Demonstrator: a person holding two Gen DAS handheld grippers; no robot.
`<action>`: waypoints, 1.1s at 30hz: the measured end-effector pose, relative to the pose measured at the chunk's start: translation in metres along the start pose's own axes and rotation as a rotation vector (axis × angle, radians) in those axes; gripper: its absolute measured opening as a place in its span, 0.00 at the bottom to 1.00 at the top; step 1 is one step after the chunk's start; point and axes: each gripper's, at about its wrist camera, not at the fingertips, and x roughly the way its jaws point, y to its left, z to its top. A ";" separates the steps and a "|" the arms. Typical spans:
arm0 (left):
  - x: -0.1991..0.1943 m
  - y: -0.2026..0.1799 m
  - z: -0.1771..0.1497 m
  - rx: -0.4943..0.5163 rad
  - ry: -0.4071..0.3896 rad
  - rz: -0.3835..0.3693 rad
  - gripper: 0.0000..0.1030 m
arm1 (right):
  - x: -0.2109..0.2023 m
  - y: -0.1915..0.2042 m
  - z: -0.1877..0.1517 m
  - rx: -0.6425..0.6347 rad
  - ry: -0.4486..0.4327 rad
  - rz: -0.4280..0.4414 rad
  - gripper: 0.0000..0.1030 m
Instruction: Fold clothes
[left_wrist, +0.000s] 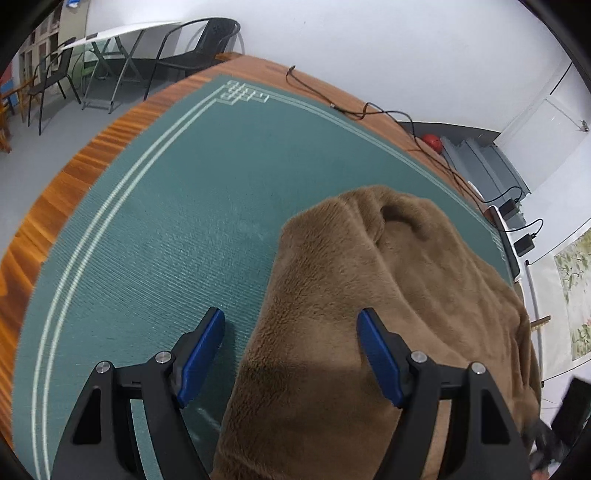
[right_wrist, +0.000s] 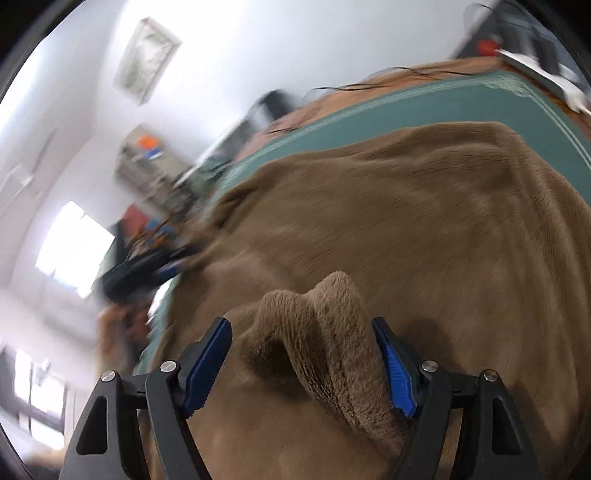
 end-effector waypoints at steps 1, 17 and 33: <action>0.002 0.002 -0.001 0.000 -0.002 -0.003 0.76 | -0.009 0.006 -0.011 -0.031 0.019 0.044 0.76; -0.024 -0.021 -0.009 0.075 -0.064 -0.046 0.76 | -0.014 0.024 -0.078 0.023 0.072 -0.214 0.76; 0.000 -0.057 -0.023 0.218 -0.040 -0.052 0.76 | 0.020 0.037 -0.074 -0.121 0.023 -0.585 0.76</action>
